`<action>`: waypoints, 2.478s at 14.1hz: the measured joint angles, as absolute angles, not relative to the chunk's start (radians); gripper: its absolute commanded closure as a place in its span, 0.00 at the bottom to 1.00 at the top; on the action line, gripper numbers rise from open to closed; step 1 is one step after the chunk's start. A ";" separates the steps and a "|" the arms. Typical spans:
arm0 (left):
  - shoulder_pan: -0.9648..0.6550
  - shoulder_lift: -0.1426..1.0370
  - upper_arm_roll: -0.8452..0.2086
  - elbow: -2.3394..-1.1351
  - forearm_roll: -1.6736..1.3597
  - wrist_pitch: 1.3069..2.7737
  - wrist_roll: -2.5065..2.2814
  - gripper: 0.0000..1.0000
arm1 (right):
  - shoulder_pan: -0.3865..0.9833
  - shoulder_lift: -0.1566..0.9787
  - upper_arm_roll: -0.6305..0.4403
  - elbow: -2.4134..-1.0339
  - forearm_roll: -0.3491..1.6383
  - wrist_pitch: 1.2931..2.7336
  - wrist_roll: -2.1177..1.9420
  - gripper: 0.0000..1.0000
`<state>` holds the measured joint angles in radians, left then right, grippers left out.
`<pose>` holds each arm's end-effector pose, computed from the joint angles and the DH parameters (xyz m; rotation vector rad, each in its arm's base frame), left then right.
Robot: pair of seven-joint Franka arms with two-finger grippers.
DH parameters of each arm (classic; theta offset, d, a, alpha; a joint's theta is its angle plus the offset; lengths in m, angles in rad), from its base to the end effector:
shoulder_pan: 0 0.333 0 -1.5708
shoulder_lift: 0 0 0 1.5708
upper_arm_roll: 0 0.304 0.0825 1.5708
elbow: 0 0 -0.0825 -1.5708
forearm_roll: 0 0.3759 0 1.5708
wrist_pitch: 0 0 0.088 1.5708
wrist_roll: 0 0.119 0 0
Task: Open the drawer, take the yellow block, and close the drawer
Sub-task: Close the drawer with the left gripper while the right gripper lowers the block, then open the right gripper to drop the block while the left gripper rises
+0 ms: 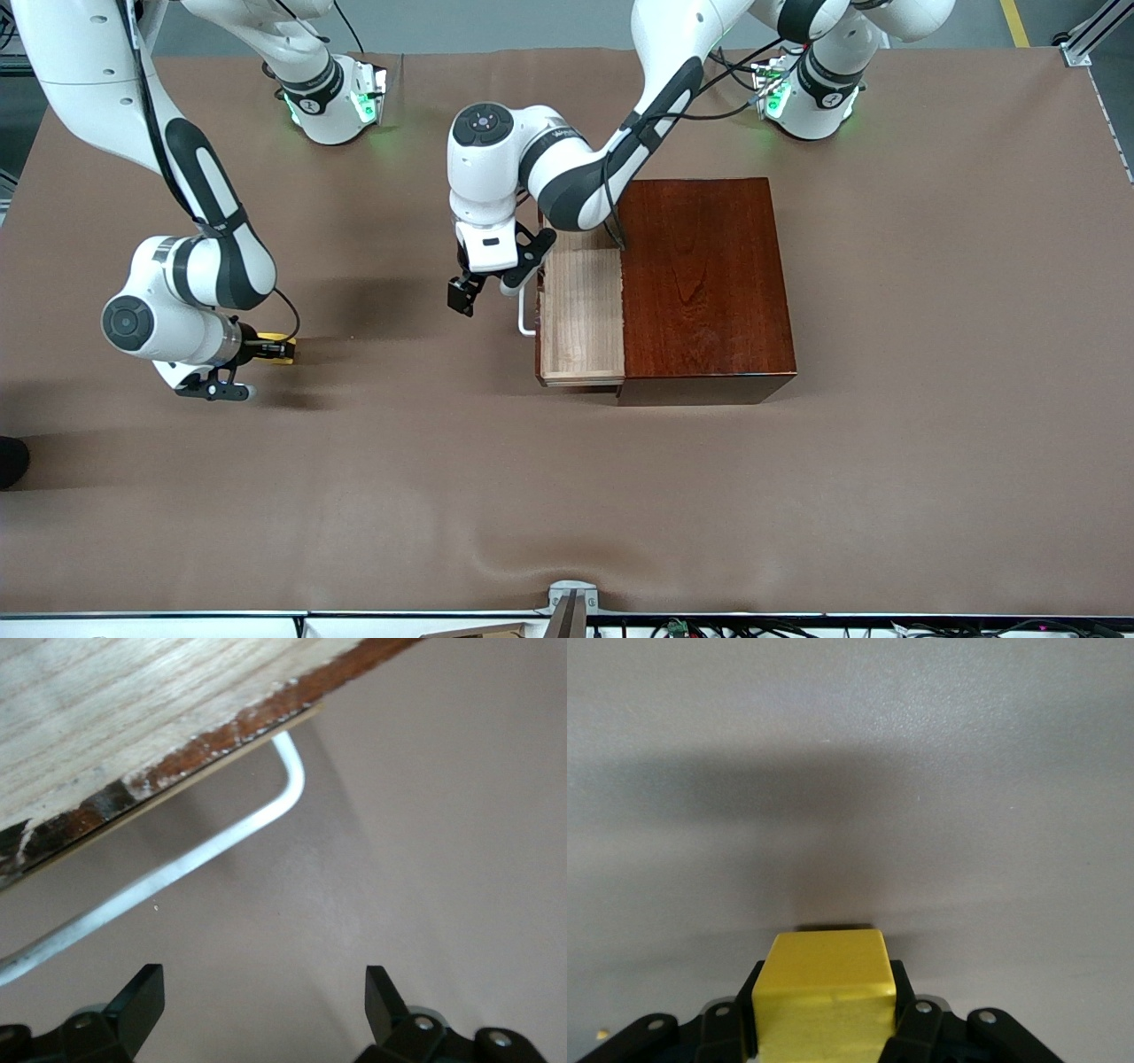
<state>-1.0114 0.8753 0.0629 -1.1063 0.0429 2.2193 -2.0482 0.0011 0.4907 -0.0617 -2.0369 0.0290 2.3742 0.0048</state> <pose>0.4417 -0.6397 0.2960 2.5146 1.4557 0.1454 0.5679 -0.0344 0.1720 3.1230 -0.1293 -0.2387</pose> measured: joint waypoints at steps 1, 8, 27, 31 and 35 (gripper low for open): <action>-1.011 0.884 0.064 -1.106 0.043 2.217 -2.058 0.00 | 0.001 0.490 -0.061 -2.051 0.025 2.395 0.004 1.00; -1.012 0.899 0.088 -1.100 0.043 2.144 -2.079 0.00 | 0.001 0.480 -0.060 -2.070 0.020 2.405 0.005 0.34; -0.918 0.890 0.125 -1.075 0.056 1.773 -2.094 0.00 | 0.038 0.402 -0.035 -1.709 0.020 1.873 0.069 0.00; -0.916 0.890 0.128 -1.074 0.057 1.768 -2.103 0.00 | 0.055 0.399 -0.035 -1.560 0.021 1.718 0.069 0.00; -0.919 0.880 0.120 -1.062 0.057 1.776 -2.099 0.00 | 0.055 0.397 -0.036 -1.408 0.022 1.588 0.069 0.00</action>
